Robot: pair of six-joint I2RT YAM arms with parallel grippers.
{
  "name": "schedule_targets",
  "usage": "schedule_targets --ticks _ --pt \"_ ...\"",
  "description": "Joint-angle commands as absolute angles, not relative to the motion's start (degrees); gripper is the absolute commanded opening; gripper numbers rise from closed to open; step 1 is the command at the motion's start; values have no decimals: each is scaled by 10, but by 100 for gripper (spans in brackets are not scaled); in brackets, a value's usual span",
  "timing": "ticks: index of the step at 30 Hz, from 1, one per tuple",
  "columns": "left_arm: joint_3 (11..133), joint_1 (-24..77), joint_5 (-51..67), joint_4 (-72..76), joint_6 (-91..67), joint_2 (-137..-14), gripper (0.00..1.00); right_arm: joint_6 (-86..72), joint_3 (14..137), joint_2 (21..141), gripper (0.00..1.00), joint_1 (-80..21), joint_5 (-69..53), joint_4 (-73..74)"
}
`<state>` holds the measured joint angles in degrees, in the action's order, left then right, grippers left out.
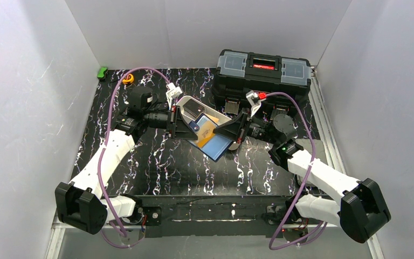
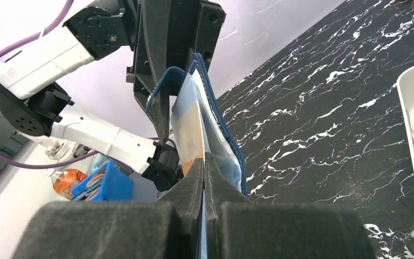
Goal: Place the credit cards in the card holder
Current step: Insert the credit card into the card holder.
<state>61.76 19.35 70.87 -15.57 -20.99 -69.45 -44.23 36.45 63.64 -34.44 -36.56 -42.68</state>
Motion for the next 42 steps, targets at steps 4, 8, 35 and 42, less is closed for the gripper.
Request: schedule_targets --ticks 4,8,35,42 --pt "634 200 718 -193 -188 -682 25 -437 393 648 1 -357 -323 -462" --pt "634 200 721 -199 -181 -684 25 -432 405 657 1 -359 -335 -454" --pt "638 200 676 -219 -151 -662 0 -410 385 536 66 -373 -218 -259" --pt "567 199 576 -229 -151 -638 0 -396 406 540 68 -381 -202 -168"
